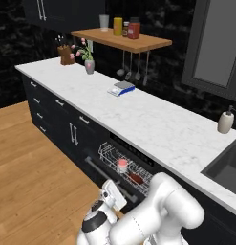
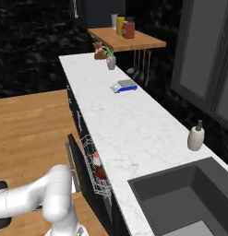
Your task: Pick up the cup and bowl from the counter, place them in the dishwasher, and close the dishwasher door.
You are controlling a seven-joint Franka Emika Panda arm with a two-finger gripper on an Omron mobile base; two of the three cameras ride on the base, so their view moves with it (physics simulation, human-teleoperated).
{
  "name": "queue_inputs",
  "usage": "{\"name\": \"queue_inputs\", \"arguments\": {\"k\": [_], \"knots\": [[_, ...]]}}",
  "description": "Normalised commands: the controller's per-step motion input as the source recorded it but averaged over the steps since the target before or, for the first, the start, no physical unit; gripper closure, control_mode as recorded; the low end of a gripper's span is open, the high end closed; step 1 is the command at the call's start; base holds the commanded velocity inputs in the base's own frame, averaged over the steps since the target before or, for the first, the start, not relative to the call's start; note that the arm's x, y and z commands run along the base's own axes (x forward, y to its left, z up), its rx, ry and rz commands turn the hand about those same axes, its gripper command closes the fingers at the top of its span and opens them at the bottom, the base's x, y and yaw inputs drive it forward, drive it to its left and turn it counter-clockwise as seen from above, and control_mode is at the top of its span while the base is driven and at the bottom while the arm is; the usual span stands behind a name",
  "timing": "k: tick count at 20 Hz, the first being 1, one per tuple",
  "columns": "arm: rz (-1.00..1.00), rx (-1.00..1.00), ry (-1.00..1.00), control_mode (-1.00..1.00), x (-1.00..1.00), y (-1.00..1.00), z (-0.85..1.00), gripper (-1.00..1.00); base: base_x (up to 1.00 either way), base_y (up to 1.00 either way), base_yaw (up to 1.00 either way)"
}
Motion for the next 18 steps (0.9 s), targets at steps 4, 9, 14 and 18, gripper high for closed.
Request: {"name": "queue_inputs", "arguments": {"k": [4,9,14,18], "knots": [[-0.34,-0.53,-0.32,-1.0,0.82,-0.35,-1.0,-1.0,0.0,0.0,0.0],[-0.33,-0.54,-0.37,-1.0,0.87,-0.23,-1.0,-1.0,0.0,0.0,0.0],[-0.33,-0.54,-0.4,-1.0,0.95,-0.09,-1.0,-1.0,0.0,0.0,0.0],[-0.31,-0.52,-0.42,-1.0,1.0,-0.11,-1.0,-1.0,0.0,0.0,0.0]]}}
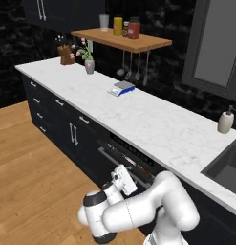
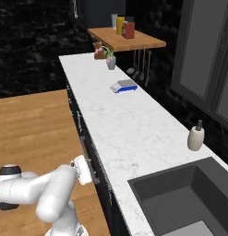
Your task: Pick up the cup and bowl from the counter, place them in the dishwasher, and close the dishwasher door.
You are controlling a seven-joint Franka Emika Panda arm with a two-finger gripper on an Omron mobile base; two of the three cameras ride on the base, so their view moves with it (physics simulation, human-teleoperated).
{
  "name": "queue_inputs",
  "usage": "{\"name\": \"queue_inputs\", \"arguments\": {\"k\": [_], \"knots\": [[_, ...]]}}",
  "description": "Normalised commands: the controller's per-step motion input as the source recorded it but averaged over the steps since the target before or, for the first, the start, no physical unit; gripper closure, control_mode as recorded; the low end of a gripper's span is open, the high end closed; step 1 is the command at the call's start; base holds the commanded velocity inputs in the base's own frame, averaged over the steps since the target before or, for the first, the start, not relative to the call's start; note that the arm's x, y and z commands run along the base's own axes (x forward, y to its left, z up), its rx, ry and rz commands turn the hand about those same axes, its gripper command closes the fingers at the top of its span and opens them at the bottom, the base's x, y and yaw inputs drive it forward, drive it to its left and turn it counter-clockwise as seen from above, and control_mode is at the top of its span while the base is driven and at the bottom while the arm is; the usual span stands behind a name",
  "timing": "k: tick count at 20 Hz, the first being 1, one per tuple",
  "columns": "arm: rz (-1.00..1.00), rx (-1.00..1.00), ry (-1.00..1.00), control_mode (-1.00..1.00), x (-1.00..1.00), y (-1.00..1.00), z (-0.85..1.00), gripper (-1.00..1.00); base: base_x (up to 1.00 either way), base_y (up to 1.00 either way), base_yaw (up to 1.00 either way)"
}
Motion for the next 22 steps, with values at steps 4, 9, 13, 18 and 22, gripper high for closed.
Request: {"name": "queue_inputs", "arguments": {"k": [4,9,13,18,22], "knots": [[-0.24,-0.47,-0.45,-1.0,1.0,-0.28,-1.0,-1.0,0.0,0.0,0.0],[-0.15,-0.42,-0.52,-1.0,1.0,-0.44,-1.0,-1.0,0.0,0.0,0.0],[-0.1,-0.38,-0.54,-1.0,1.0,-0.53,-1.0,-1.0,0.0,0.0,0.0],[-0.01,-0.31,-0.64,-1.0,1.0,-0.64,-1.0,-1.0,0.0,0.0,0.0],[0.03,-0.34,-0.96,-1.0,0.99,-0.5,-0.9,-1.0,0.0,0.0,0.0]]}}
